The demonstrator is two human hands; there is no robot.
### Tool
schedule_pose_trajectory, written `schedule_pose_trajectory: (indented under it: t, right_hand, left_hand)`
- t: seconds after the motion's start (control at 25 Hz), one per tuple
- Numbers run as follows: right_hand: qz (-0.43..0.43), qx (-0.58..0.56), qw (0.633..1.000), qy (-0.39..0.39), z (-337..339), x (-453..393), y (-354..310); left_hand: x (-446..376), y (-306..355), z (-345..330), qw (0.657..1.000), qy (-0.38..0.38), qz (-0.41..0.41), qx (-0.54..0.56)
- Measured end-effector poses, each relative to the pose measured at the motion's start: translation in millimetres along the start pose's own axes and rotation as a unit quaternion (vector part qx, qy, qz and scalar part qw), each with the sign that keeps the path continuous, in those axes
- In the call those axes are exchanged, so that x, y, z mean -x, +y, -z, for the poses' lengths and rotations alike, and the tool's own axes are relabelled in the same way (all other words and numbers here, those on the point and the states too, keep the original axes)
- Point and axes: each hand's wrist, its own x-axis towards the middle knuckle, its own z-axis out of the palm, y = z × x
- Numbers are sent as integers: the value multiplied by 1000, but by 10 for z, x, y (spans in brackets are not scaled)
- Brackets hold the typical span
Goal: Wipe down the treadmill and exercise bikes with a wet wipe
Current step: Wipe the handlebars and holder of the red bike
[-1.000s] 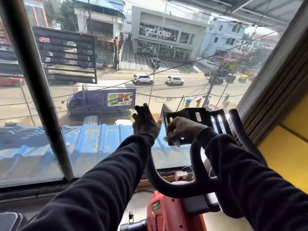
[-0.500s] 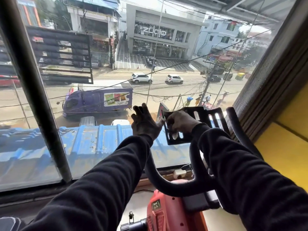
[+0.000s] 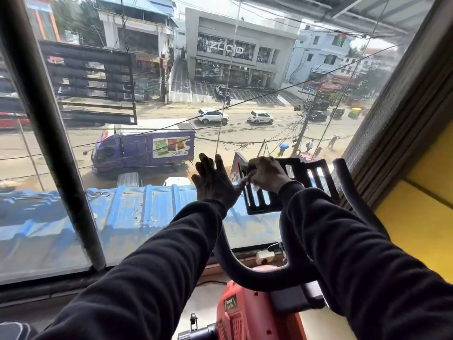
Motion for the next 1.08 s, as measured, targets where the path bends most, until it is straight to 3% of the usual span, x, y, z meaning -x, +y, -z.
schedule_pose_trajectory:
  t: [0.04, 0.08, 0.12, 0.24, 0.28, 0.44, 0.48, 0.52, 0.64, 0.68, 0.8, 0.84, 1.0, 1.08]
  right_hand:
    - [10, 19, 998, 54, -36, 4, -28]
    - [20, 43, 997, 62, -68, 12, -37]
    - [26, 73, 997, 25, -63, 51, -50]
    - [-16, 96, 977, -192, 1, 163, -40]
    - [-9, 112, 974, -199, 6, 167, -21]
    - [47, 128, 988, 75, -14, 1, 59]
    - [54, 142, 985, 77, -48, 13, 69]
    - [51, 163, 985, 29, -57, 48, 73]
    - [28, 210, 963, -169, 24, 113, 39]
    - [26, 213, 963, -161, 53, 85, 19]
    - [43, 175, 983, 38, 60, -32, 34]
    - [55, 194, 978, 52, 23, 3, 35]
    - [48, 251, 959, -123, -3, 185, 65]
    - [68, 238, 967, -56, -8, 199, 101]
  left_hand:
    - [2, -2, 3, 1000, 1, -6, -12]
    - [-2, -3, 1, 1000, -2, -8, -16]
    - [-4, -4, 6, 1000, -6, -7, -12]
    - [-10, 2, 10, 1000, -5, -2, 0]
    - [-11, 0, 7, 1000, -6, -1, -2]
    - [4, 7, 13, 1000, -13, -2, -7]
    - [5, 5, 10, 1000, -13, -3, -7]
    - [0, -2, 6, 1000, -12, -4, -7]
    - [-33, -18, -11, 1000, -7, 1, -7]
    - [-46, -26, -14, 1000, -6, 2, -9]
    - [-39, -25, -32, 1000, -10, 2, -5]
    - [-28, -24, -39, 1000, -9, 0, -7]
    - [-64, -36, -38, 1000, 6, -2, -6]
    - [-58, -51, -37, 1000, 6, -2, -8]
